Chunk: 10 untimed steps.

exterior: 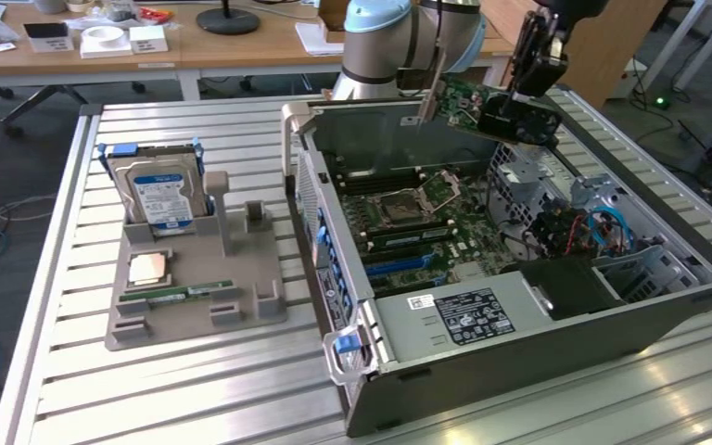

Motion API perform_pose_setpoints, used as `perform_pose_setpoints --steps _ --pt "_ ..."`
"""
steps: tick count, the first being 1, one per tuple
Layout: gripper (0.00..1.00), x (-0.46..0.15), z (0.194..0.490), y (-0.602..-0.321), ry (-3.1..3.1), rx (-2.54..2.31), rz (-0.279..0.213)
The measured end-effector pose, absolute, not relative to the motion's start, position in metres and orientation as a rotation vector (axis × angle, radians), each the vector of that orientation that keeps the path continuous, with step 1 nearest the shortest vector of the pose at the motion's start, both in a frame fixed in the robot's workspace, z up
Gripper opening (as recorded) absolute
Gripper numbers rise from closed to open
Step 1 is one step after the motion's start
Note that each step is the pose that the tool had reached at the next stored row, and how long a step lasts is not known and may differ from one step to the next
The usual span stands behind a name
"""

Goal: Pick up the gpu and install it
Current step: 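Insert the gpu into the slot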

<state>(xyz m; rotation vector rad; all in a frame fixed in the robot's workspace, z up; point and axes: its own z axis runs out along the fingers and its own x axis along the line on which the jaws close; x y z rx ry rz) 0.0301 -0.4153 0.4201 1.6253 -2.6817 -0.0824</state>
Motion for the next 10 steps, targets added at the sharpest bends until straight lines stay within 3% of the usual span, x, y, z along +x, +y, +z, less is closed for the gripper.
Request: perform_pose_setpoints --steps 10 --pt "0.26 0.0301 0.4201 -0.4153 -2.671 1.642 -0.082"
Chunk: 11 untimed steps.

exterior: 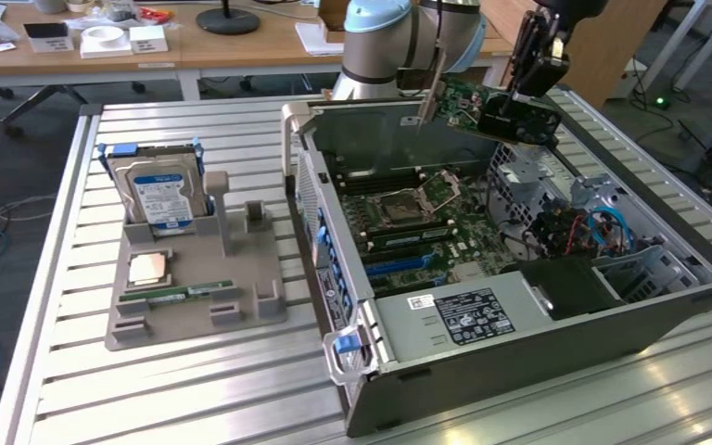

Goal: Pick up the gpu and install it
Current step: 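Insert the gpu into the slot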

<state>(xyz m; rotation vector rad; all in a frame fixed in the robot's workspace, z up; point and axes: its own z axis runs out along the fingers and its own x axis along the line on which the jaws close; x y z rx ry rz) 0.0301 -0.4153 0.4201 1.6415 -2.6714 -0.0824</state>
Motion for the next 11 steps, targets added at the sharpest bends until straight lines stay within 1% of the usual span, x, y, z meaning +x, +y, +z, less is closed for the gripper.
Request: perform_pose_setpoints --steps 11 --pt "0.26 0.0301 0.4200 -0.4153 -2.585 1.769 -0.082"
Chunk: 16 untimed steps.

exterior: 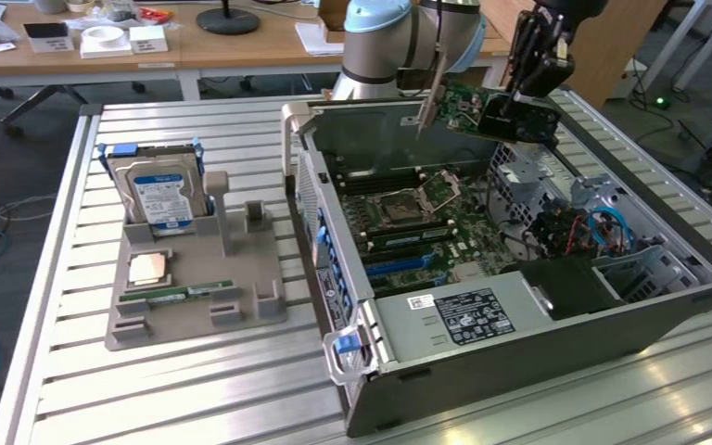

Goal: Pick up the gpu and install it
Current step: 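Insert the gpu into the slot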

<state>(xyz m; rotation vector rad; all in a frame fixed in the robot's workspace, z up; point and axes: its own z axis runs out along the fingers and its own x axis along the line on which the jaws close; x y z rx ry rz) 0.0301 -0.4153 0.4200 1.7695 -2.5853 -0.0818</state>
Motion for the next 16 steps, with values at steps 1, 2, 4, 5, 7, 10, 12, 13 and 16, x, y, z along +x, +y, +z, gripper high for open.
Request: perform_pose_setpoints --steps 1,2,4,5,7,10,12,13,16 --pt "0.26 0.0301 0.4200 -0.4153 -2.570 1.791 -0.082" --pt "0.26 0.0301 0.4200 -0.4153 -2.552 1.816 -0.082" --pt "0.26 0.0301 0.4200 -0.4153 -2.518 1.861 -0.081" --pt "0.26 0.0301 0.4200 -0.4153 -2.501 1.883 -0.081" --pt "0.26 0.0301 0.4200 -0.4153 -2.466 1.927 -0.081" --pt "0.26 0.0301 0.4199 -0.4153 -2.411 1.993 -0.080" --pt "0.26 0.0301 0.4199 -0.4153 -2.374 2.036 -0.080" --pt "0.26 0.0301 0.4199 -0.4153 -2.355 2.057 -0.080" --pt "0.26 0.0301 0.4199 -0.4153 -2.296 2.120 -0.079"
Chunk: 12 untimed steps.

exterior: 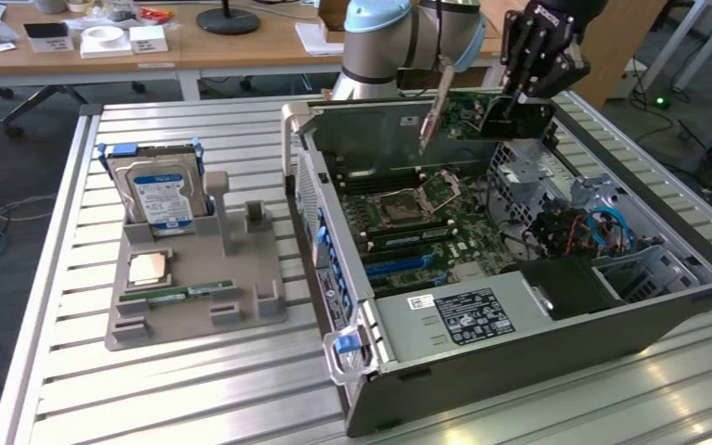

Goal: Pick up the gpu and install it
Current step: 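Insert the gpu into the slot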

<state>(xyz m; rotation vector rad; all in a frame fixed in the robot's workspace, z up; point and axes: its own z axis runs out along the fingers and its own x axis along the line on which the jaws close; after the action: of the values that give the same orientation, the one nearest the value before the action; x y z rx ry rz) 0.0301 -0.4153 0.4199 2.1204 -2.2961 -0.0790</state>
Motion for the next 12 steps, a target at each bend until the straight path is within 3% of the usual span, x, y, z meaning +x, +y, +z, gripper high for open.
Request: perform_pose_setpoints --steps 12 --pt "0.26 0.0301 0.4199 -0.4153 -2.185 2.231 -0.078"
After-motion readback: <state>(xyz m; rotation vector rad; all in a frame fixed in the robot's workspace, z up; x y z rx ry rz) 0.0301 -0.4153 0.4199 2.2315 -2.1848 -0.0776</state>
